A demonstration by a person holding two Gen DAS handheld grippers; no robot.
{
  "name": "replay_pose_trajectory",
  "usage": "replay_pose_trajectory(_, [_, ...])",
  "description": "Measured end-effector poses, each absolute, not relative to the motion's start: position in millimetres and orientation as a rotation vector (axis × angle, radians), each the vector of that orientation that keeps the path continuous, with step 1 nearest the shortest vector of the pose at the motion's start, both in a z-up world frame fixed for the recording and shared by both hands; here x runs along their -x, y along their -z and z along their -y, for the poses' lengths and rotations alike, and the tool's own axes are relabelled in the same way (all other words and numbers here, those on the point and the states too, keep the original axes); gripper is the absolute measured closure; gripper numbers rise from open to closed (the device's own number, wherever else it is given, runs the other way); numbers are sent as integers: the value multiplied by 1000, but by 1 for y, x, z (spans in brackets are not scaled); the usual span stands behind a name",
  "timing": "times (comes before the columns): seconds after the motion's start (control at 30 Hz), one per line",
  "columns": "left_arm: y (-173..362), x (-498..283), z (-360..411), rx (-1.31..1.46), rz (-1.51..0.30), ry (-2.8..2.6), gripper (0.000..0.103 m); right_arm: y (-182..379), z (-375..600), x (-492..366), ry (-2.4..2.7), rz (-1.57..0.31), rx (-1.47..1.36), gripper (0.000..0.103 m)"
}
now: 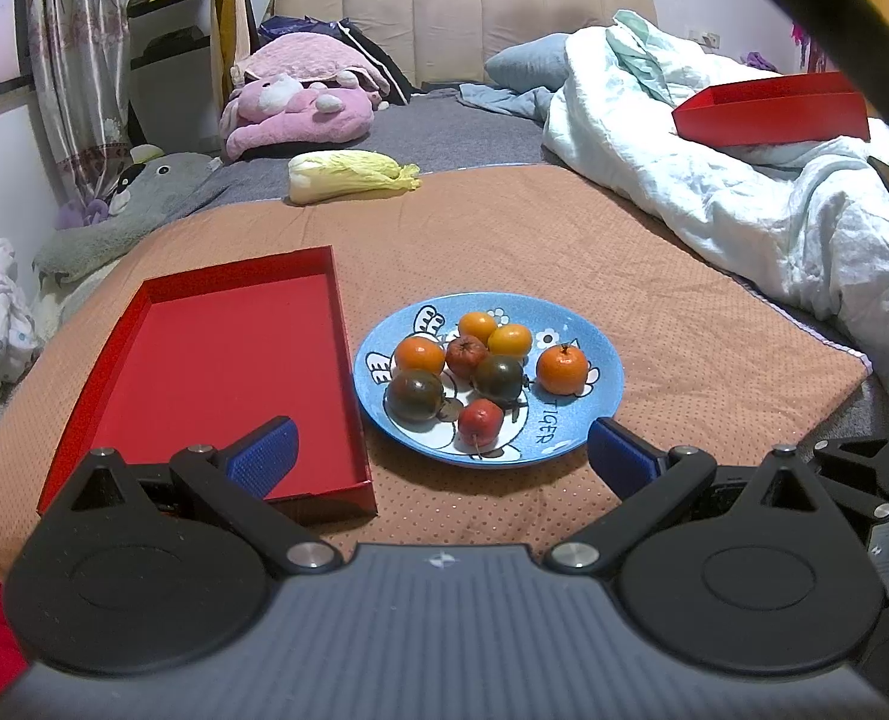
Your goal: Organize fruits
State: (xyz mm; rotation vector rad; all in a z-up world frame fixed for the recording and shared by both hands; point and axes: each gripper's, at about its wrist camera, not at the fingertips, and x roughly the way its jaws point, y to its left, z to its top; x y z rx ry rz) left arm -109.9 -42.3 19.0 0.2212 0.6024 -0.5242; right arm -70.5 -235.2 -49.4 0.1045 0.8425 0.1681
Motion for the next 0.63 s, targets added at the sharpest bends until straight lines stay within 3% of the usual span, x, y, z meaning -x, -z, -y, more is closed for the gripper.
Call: replay_pose_trajectory(0.63, [-18, 107, 40, -189, -617, 532, 0, 49, 233, 71, -173, -836, -105, 19])
